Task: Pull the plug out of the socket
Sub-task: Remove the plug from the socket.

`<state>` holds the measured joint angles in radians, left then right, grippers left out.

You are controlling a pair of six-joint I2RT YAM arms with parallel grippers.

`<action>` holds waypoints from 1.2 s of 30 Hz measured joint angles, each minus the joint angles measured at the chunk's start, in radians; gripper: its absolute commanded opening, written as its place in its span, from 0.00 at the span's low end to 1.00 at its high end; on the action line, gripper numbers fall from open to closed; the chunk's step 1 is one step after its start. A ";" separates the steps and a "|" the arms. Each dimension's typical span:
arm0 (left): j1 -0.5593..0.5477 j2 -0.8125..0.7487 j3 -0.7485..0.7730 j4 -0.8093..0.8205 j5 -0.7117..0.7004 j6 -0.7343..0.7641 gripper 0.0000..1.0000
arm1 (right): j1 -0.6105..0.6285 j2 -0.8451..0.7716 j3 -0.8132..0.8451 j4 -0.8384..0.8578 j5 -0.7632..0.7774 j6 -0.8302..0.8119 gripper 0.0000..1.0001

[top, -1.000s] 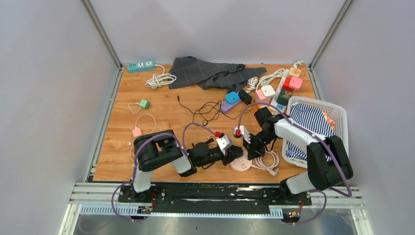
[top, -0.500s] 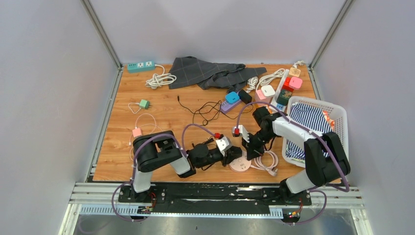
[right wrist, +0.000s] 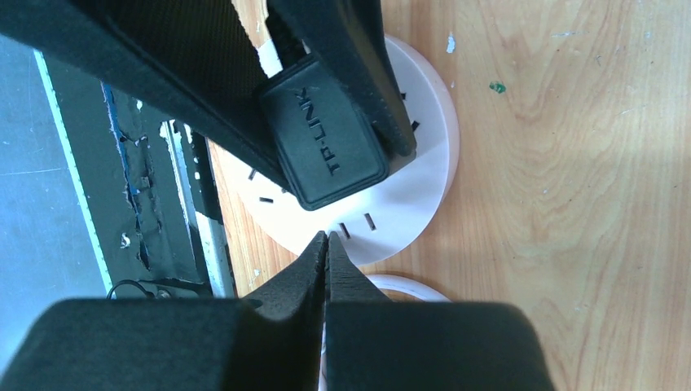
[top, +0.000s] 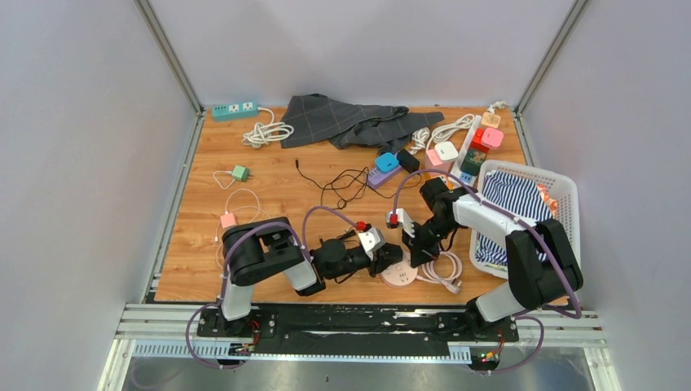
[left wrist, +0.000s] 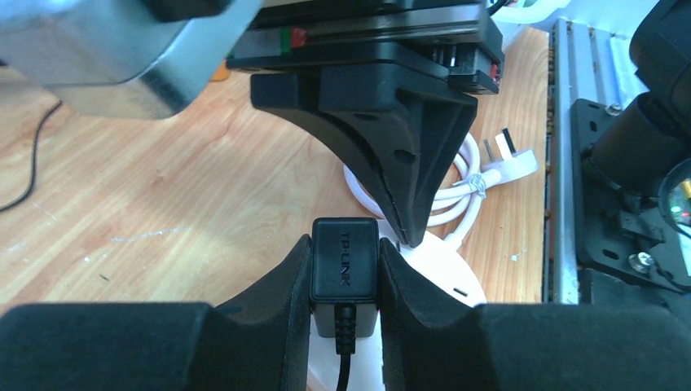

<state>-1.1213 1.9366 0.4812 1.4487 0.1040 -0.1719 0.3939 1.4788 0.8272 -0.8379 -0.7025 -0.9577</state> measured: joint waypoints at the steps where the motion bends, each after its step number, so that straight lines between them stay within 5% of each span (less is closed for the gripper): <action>1: -0.008 0.000 0.000 0.001 -0.009 0.018 0.00 | 0.000 0.000 0.000 0.000 0.000 0.000 0.00; 6: -0.059 0.000 -0.001 0.009 -0.074 0.106 0.00 | 0.000 0.000 0.000 -0.002 0.000 0.000 0.00; 13: -0.006 0.000 -0.001 0.007 -0.002 0.010 0.00 | 0.003 0.003 0.000 -0.002 -0.002 0.000 0.00; 20: -0.092 -0.016 0.001 -0.020 -0.128 0.153 0.00 | 0.005 0.004 0.000 -0.006 -0.002 0.001 0.00; 26: -0.031 -0.040 0.016 -0.082 -0.050 0.055 0.00 | 0.005 0.004 0.000 -0.008 0.000 0.001 0.00; 36: -0.069 -0.086 0.027 -0.171 -0.103 0.105 0.00 | 0.006 0.005 0.000 -0.015 0.002 0.001 0.00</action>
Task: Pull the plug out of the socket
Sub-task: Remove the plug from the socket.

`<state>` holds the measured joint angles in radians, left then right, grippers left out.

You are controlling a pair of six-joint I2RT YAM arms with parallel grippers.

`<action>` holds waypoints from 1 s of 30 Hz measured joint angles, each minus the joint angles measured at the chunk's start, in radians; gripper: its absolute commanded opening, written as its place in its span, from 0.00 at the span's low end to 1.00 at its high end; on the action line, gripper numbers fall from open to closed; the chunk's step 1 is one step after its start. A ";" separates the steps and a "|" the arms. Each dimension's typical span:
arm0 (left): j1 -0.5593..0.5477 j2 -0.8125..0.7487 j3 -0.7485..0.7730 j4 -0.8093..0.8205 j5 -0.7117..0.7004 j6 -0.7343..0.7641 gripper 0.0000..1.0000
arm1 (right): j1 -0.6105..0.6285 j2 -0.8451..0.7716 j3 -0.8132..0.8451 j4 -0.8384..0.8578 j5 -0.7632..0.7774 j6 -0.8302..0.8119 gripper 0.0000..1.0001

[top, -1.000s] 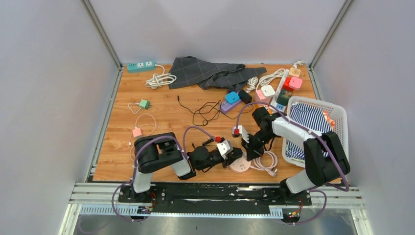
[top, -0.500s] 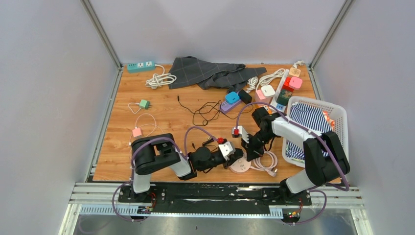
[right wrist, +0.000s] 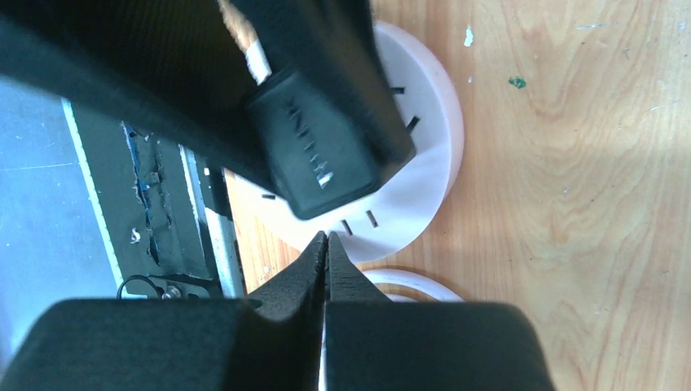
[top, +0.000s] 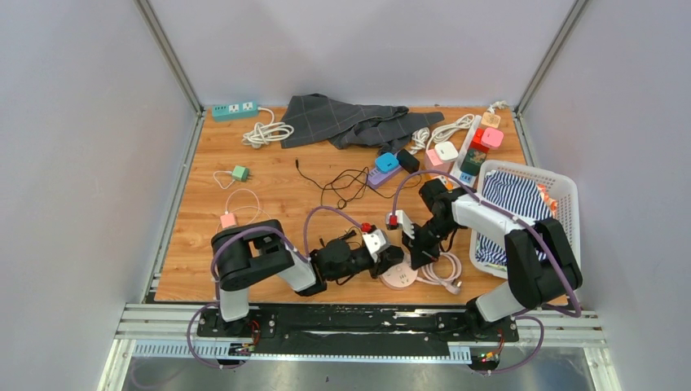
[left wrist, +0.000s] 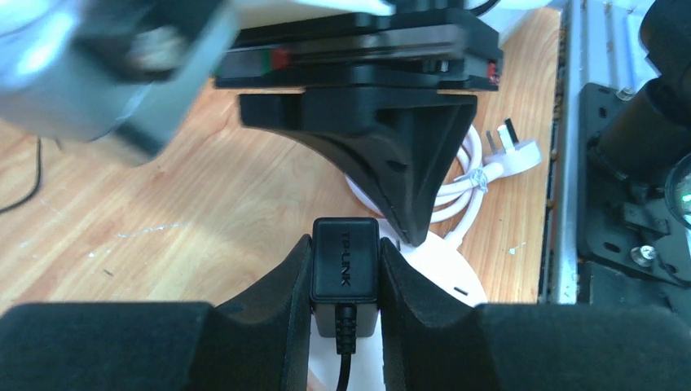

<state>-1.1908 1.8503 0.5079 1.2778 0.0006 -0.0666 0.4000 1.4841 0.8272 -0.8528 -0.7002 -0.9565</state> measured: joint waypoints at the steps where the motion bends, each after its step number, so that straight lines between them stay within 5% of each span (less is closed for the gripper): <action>1: 0.020 0.004 -0.008 0.017 0.029 -0.030 0.00 | 0.000 0.001 0.000 -0.003 0.000 0.000 0.00; 6: 0.056 0.024 -0.050 0.113 0.102 -0.056 0.00 | 0.006 0.011 0.000 -0.015 -0.006 0.003 0.00; 13: -0.074 0.029 -0.057 0.156 0.033 0.105 0.00 | 0.011 0.061 -0.037 0.000 0.112 -0.006 0.00; 18: -0.010 0.029 -0.057 0.162 0.076 0.027 0.00 | 0.016 0.061 -0.037 0.010 0.134 -0.005 0.02; 27: -0.003 0.040 -0.057 0.165 0.065 0.016 0.00 | -0.027 -0.091 -0.014 0.015 0.117 0.041 0.36; 30: -0.003 0.047 -0.055 0.166 0.048 0.010 0.00 | -0.068 -0.192 -0.005 0.016 0.073 0.040 0.40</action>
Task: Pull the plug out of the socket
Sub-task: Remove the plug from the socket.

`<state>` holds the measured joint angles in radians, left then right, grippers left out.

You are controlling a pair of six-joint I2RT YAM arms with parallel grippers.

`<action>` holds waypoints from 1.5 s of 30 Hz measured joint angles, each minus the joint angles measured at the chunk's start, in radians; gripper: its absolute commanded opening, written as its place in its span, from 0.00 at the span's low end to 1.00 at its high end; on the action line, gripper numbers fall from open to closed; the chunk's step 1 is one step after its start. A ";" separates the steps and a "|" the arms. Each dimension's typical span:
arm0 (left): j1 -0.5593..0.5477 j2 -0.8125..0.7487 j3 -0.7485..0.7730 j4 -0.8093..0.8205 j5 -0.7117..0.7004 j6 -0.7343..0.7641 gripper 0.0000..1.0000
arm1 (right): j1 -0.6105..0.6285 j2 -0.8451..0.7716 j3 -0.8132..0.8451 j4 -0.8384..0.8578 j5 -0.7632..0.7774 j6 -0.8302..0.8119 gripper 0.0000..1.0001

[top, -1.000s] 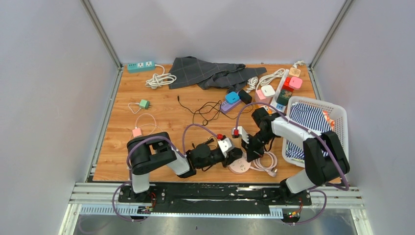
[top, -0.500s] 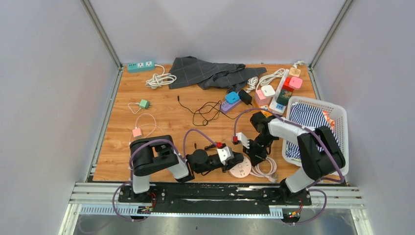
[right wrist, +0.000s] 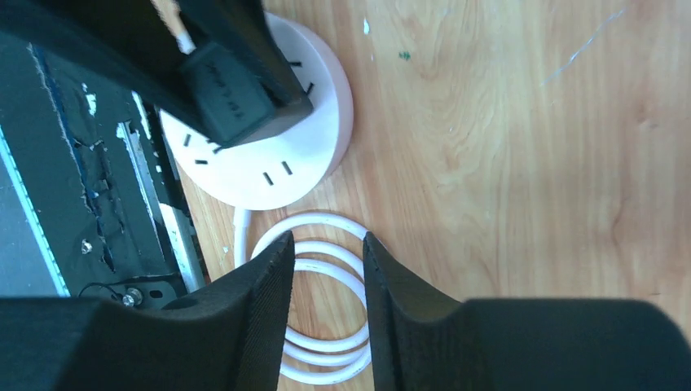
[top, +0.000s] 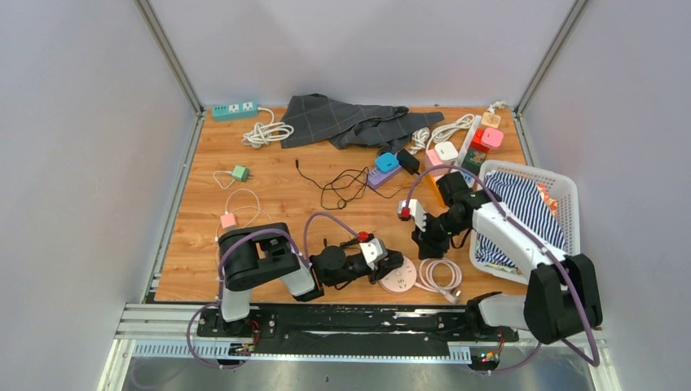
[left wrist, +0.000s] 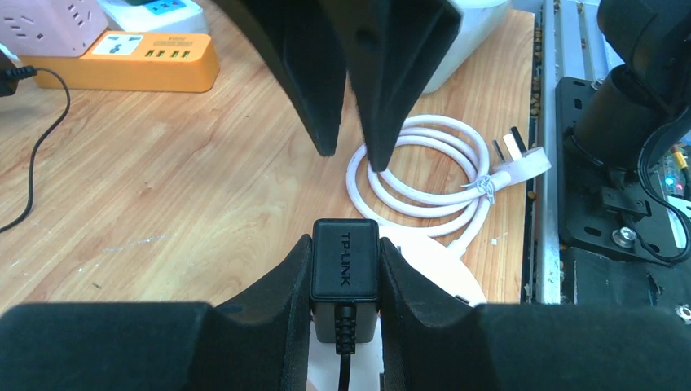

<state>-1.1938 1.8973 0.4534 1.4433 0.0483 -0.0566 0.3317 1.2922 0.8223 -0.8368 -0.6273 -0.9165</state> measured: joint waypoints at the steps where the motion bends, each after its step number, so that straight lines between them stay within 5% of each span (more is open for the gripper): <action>1: 0.001 0.002 0.001 0.000 -0.003 -0.002 0.00 | -0.006 -0.021 0.001 0.000 -0.013 -0.005 0.40; 7: 0.019 0.013 0.009 0.002 -0.018 -0.054 0.00 | -0.013 -0.110 -0.030 -0.032 -0.156 -0.169 0.33; 12: 0.032 0.030 0.025 0.004 -0.039 -0.118 0.00 | -0.013 -0.137 -0.112 -0.071 -0.214 -0.359 0.01; 19: 0.033 0.064 0.068 0.004 -0.036 -0.203 0.00 | -0.005 -0.122 -0.138 -0.069 -0.216 -0.521 0.00; 45: -0.010 0.068 0.079 -0.002 -0.093 -0.155 0.00 | 0.107 -0.029 -0.158 0.048 -0.129 -0.517 0.00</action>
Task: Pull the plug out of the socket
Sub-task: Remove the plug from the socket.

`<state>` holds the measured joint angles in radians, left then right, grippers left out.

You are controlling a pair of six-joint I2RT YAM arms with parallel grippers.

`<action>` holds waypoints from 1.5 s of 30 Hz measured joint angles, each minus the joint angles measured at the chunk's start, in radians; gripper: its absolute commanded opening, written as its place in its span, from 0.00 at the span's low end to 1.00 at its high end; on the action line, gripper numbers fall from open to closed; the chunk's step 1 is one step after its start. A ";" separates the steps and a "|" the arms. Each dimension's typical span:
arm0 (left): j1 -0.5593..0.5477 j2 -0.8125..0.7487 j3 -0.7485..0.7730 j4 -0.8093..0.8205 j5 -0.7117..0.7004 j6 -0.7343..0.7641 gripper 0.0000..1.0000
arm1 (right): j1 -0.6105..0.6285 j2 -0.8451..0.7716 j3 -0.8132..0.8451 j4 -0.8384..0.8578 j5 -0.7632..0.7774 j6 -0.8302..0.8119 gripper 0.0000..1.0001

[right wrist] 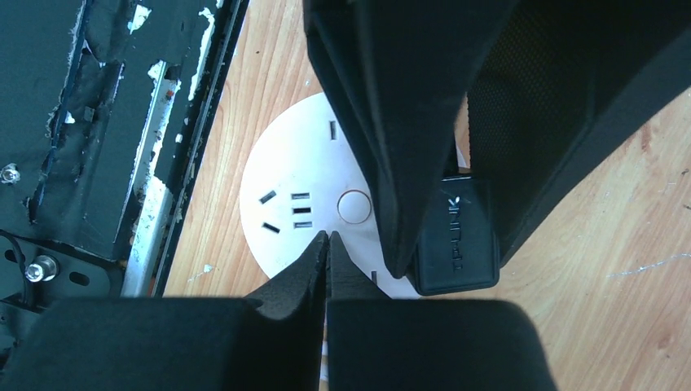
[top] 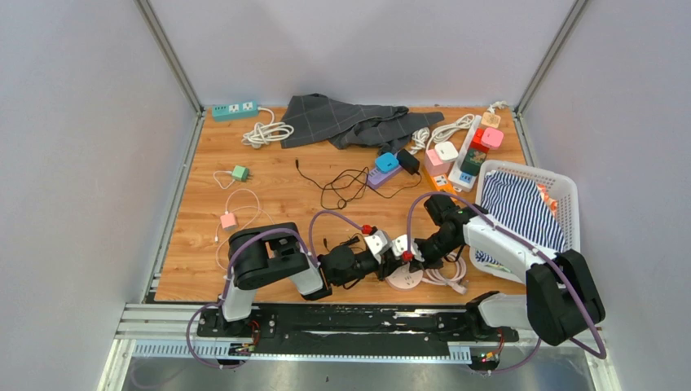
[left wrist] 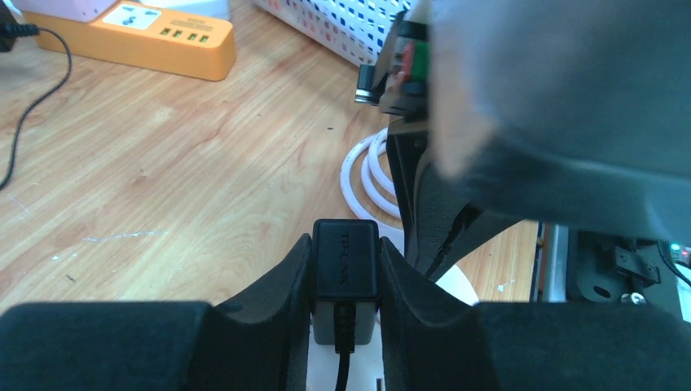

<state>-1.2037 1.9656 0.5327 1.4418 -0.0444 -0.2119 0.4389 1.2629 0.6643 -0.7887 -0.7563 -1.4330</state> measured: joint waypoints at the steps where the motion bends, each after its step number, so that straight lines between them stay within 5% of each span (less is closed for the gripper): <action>1: -0.006 -0.003 -0.001 -0.004 -0.006 0.017 0.00 | 0.002 0.005 0.003 0.000 0.000 0.003 0.00; 7: -0.054 -0.011 -0.014 -0.002 -0.071 0.116 0.00 | 0.015 0.015 0.010 0.003 0.002 0.023 0.00; 15: -0.024 -0.011 -0.015 -0.001 -0.060 -0.032 0.00 | 0.022 0.024 0.011 0.009 0.011 0.049 0.00; 23: -0.114 -0.027 -0.024 -0.016 -0.192 0.164 0.00 | 0.028 0.024 0.011 0.010 0.011 0.056 0.00; 30: -0.068 -0.027 -0.024 -0.017 -0.161 0.001 0.00 | 0.029 0.024 0.011 0.011 0.011 0.058 0.00; 37: -0.128 -0.027 -0.024 -0.017 -0.252 0.124 0.00 | 0.029 0.026 0.011 0.012 0.011 0.064 0.00; 45: -0.068 -0.027 -0.024 -0.016 -0.195 -0.035 0.00 | 0.029 0.031 0.013 0.014 0.010 0.077 0.00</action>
<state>-1.2720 1.9385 0.5091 1.4258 -0.2390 -0.2474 0.4675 1.2934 0.6773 -0.7746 -0.7460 -1.3560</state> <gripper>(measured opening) 0.295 0.003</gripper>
